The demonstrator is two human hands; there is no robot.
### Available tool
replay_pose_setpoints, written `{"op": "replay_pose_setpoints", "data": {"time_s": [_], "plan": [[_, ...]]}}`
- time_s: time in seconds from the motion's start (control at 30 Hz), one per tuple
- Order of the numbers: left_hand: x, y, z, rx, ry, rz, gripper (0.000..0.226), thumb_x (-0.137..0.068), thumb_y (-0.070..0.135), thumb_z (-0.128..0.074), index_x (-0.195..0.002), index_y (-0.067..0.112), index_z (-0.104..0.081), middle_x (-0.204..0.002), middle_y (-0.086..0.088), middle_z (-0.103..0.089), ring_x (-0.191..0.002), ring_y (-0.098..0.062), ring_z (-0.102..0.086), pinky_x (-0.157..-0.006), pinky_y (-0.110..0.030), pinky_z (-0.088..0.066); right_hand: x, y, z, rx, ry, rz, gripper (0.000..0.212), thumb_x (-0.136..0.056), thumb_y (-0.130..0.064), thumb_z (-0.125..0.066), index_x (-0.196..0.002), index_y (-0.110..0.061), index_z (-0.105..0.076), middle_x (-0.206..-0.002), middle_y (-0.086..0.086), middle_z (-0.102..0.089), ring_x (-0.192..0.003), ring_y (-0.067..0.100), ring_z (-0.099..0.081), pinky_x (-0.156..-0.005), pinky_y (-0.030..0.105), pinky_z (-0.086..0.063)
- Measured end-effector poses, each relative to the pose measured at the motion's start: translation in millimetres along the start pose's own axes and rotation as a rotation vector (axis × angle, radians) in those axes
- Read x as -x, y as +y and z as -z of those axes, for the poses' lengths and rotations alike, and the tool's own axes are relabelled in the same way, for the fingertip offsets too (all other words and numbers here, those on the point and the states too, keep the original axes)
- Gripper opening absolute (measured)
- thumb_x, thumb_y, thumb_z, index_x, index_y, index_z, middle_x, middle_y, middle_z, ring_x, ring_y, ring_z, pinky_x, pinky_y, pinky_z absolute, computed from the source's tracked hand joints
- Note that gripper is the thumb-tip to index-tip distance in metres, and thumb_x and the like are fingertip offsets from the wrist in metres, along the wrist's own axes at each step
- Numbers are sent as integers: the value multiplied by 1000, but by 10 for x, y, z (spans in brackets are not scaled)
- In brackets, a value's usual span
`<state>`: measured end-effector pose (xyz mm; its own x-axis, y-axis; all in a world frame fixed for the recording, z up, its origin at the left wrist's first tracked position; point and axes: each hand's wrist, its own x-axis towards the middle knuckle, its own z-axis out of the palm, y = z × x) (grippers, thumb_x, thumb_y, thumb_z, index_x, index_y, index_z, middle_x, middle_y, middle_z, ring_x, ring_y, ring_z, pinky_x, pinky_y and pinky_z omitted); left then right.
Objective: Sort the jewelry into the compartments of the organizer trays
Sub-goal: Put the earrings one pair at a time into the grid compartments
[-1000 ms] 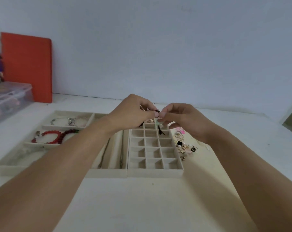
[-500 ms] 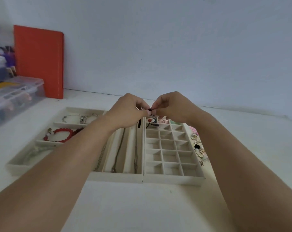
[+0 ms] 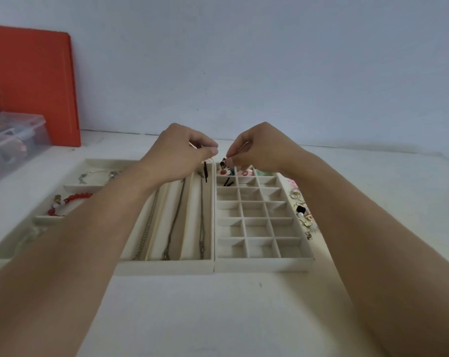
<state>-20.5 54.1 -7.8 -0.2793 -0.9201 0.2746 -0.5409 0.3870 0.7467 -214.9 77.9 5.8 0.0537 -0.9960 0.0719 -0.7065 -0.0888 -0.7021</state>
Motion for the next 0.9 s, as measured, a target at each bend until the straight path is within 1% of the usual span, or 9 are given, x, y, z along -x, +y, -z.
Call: {"op": "replay_pose_setpoints", "data": {"time_s": [0.13, 0.23, 0.33, 0.47, 0.6, 0.67, 0.73, 0.8, 0.9], "plan": [[-14, 20, 40, 78, 160, 0, 11, -90, 28, -73, -99, 27, -79, -79, 15, -65, -55, 10, -54, -55, -5, -37, -18, 53, -9, 77, -31, -40, 14, -77, -25, -86, -82, -17, -76, -79, 8, -77, -80, 25, -74, -55, 19, -48], [-11, 46, 59, 136, 211, -6, 13, -91, 23, -71, -102, 24, -78, -80, 10, -67, -45, 4, -51, -49, -5, -36, -24, 56, -21, 123, -25, -38, 10, -76, -26, -87, -79, -21, -78, -77, 3, -77, -73, 17, -74, -61, 21, -54], [-14, 55, 69, 144, 247, -2, 13, -91, 22, -71, -101, 26, -78, -82, 9, -67, -49, 6, -51, -52, -3, -36, -42, 74, -58, 144, -29, -63, 12, -75, -32, -88, -78, -24, -80, -79, 3, -77, -69, 14, -68, -66, 28, -56], [-15, 68, 71, 148, 254, -11, 13, -90, 22, -71, -100, 27, -78, -87, 6, -69, -56, 9, -53, -56, 1, -36, -69, 118, -123, 163, -37, -94, 14, -74, -37, -88, -78, -26, -80, -73, -2, -71, -60, 8, -56, -56, 22, -44], [-6, 90, 61, 156, 244, -10, 12, -91, 23, -71, -99, 28, -78, -86, 9, -70, -56, 10, -53, -56, 1, -35, -81, 161, -178, 156, -37, -116, 13, -77, -35, -85, -80, -24, -81, -91, -7, -77, -81, 10, -66, -70, 26, -54], [4, 94, 58, 158, 231, -7, 12, -91, 23, -70, -99, 27, -78, -84, 9, -69, -53, 9, -52, -54, -1, -36, -87, 171, -207, 157, -45, -128, 13, -79, -36, -83, -83, -23, -81, -88, -8, -77, -71, 9, -61, -59, 23, -47], [11, 89, 62, 155, 221, -3, 12, -91, 23, -71, -100, 27, -78, -82, 9, -68, -52, 7, -52, -54, -5, -36, -96, 172, -223, 170, -49, -137, 17, -82, -36, -81, -87, -20, -82, -74, -6, -70, -61, 9, -52, -54, 21, -39], [10, 84, 73, 153, 222, -3, 12, -91, 24, -71, -99, 28, -78, -85, 8, -70, -55, 7, -53, -56, -4, -36, -127, 186, -234, 203, -38, -152, 24, -85, -38, -78, -89, -15, -81, -68, -2, -62, -63, 13, -51, -57, 22, -40], [2, 98, 83, 159, 225, -10, 12, -91, 23, -70, -99, 27, -78, -86, 8, -70, -52, 7, -51, -54, -2, -35, -173, 215, -284, 257, -46, -170, 35, -87, -38, -74, -99, -5, -77, -75, 5, -62, -70, 16, -52, -66, 26, -43]]}}
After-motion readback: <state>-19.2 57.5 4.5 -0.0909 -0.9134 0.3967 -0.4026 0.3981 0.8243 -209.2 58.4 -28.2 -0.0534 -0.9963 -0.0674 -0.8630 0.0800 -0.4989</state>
